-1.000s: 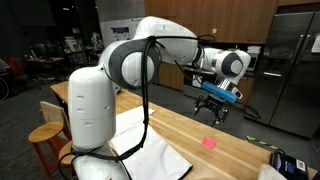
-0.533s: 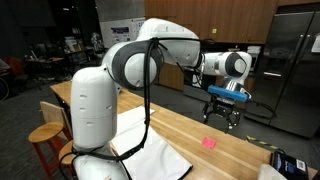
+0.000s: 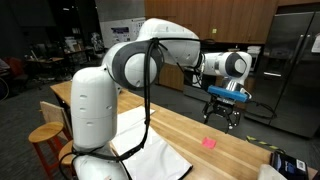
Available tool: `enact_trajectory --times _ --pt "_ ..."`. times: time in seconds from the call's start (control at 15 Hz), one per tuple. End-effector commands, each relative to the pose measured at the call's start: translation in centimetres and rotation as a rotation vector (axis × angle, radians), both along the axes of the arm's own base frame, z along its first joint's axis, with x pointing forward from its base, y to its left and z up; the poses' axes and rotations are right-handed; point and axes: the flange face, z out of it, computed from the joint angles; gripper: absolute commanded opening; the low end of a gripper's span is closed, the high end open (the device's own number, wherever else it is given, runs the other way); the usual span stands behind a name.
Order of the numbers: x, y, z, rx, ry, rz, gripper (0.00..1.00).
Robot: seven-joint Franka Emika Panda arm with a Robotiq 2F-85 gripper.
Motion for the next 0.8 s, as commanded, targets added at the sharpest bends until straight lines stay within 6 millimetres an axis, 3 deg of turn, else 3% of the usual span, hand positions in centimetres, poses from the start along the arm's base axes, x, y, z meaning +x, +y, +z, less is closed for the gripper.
enact_trajectory --times 0.0,0.33,0.73 --pt "-0.3 0.7 -1.2 -0.010 0.000 0.038 1.00" --pt "-2.8 3.0 -6.9 -0.067 -0.048 0.092 1.00" --pt "-8.1 4.4 -13.8 0.003 -0.119 0.034 1.00"
